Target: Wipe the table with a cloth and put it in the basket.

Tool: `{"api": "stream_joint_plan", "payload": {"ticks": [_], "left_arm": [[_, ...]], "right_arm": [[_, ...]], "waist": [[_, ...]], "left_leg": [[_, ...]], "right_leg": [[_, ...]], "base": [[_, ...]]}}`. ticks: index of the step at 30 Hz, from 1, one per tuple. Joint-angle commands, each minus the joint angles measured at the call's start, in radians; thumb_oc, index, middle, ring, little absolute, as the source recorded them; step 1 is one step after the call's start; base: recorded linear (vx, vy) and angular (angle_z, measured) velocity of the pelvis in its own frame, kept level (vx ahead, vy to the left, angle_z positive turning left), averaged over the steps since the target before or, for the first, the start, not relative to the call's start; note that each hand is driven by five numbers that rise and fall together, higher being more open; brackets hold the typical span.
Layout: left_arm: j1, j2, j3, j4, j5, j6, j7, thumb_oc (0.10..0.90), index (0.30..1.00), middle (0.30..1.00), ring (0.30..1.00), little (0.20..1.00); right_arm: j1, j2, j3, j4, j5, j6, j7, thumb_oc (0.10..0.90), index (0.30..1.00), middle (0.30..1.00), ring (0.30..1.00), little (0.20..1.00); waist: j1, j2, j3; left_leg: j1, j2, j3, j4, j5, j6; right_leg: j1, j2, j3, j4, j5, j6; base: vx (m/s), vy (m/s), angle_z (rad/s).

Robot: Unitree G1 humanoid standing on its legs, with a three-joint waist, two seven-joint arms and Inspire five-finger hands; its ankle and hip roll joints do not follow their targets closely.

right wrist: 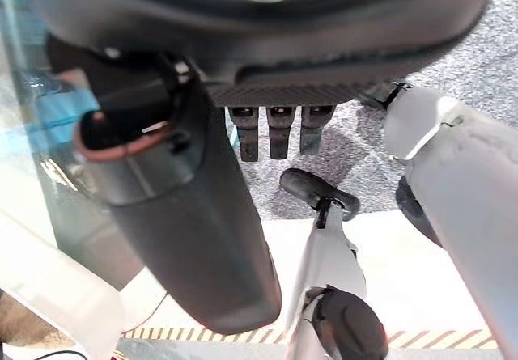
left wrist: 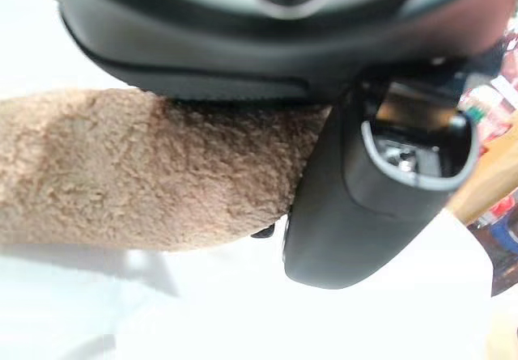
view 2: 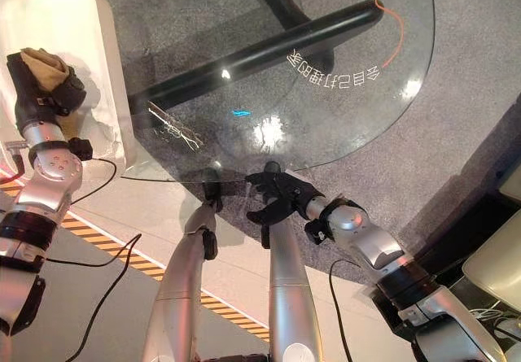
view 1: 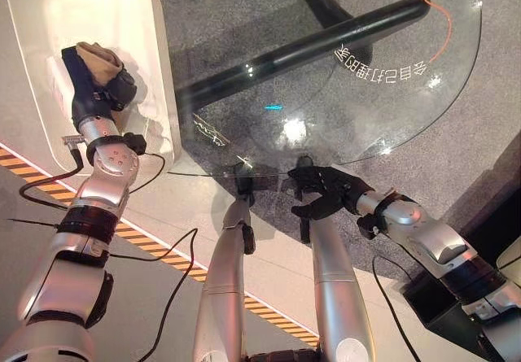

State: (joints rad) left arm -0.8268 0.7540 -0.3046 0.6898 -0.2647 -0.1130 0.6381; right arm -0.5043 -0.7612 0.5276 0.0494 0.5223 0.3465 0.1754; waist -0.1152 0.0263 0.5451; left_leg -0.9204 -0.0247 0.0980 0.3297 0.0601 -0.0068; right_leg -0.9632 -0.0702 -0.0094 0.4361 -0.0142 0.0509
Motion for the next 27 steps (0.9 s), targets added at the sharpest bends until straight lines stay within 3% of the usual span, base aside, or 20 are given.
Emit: {"api": "stream_joint_plan", "payload": {"ticks": [1,4,5,6,8,11,27], "left_arm": [[-0.020,0.037,0.042,0.002,-0.071,-0.024,0.011,0.100,0.300,0.300,0.300,0.200],[-0.036,0.025,0.041,0.038,-0.139,-0.003,0.009,0.100,0.300,0.300,0.300,0.200],[-0.046,0.024,0.044,0.055,-0.146,0.001,0.002,0.171,0.361,0.361,0.361,0.271],[-0.058,0.027,0.044,0.068,-0.177,0.001,-0.021,0.520,0.660,0.660,0.660,0.620],[-0.068,0.024,0.043,0.076,-0.191,0.014,-0.028,0.800,0.900,0.900,0.900,0.900],[-0.072,0.020,0.040,0.083,-0.200,0.020,-0.052,0.800,0.900,0.900,0.900,0.900],[0.014,-0.001,0.089,0.012,-0.243,-0.086,-0.077,0.800,0.900,0.900,0.900,0.900]], "right_arm": [[0.016,0.017,0.024,-0.046,0.072,-0.009,0.023,0.800,0.900,0.900,0.900,0.900],[-0.012,0.023,0.030,-0.028,0.083,0.002,0.017,0.800,0.900,0.900,0.900,0.900],[-0.021,0.022,0.030,-0.025,0.088,0.008,0.015,0.800,0.900,0.900,0.900,0.900],[-0.026,0.022,0.029,-0.024,0.095,0.012,0.013,0.800,0.900,0.900,0.900,0.900],[-0.032,0.020,0.028,-0.028,0.098,0.021,0.009,0.800,0.900,0.900,0.900,0.900],[-0.033,0.022,0.028,-0.025,0.098,0.015,0.010,0.800,0.900,0.900,0.900,0.900],[0.012,0.037,-0.002,-0.064,0.073,0.022,-0.011,0.800,0.900,0.900,0.900,0.900]], "waist": [[0.002,-0.030,-0.025],[0.002,-0.035,-0.025],[0.002,-0.038,-0.025],[0.001,-0.041,-0.025],[-0.001,-0.042,-0.025],[-0.001,-0.042,-0.025],[0.008,-0.024,-0.025]], "left_leg": [[0.014,-0.044,0.028,0.046,-0.078,-0.003],[0.003,-0.043,0.024,0.048,-0.077,-0.006],[0.000,-0.042,0.022,0.052,-0.078,-0.008],[-0.004,-0.040,0.021,0.055,-0.079,-0.008],[-0.007,-0.041,0.019,0.056,-0.080,-0.009],[-0.012,-0.042,0.016,0.060,-0.081,-0.009],[0.046,-0.056,0.014,0.028,-0.076,-0.008]], "right_leg": [[-0.004,0.088,0.051,-0.029,0.019,0.025],[-0.010,0.090,0.050,-0.027,0.019,0.024],[-0.013,0.090,0.048,-0.024,0.017,0.024],[-0.017,0.089,0.046,-0.020,0.017,0.024],[-0.020,0.091,0.046,-0.019,0.016,0.024],[-0.025,0.091,0.045,-0.014,0.015,0.023],[0.032,0.082,0.037,-0.046,0.009,0.016]], "base": [[0.00,0.009,0.04],[0.00,0.003,0.01],[0.00,0.000,0.00],[0.00,0.000,0.00],[0.00,0.000,0.00],[0.00,0.000,0.00],[0.00,-0.002,0.00]]}}
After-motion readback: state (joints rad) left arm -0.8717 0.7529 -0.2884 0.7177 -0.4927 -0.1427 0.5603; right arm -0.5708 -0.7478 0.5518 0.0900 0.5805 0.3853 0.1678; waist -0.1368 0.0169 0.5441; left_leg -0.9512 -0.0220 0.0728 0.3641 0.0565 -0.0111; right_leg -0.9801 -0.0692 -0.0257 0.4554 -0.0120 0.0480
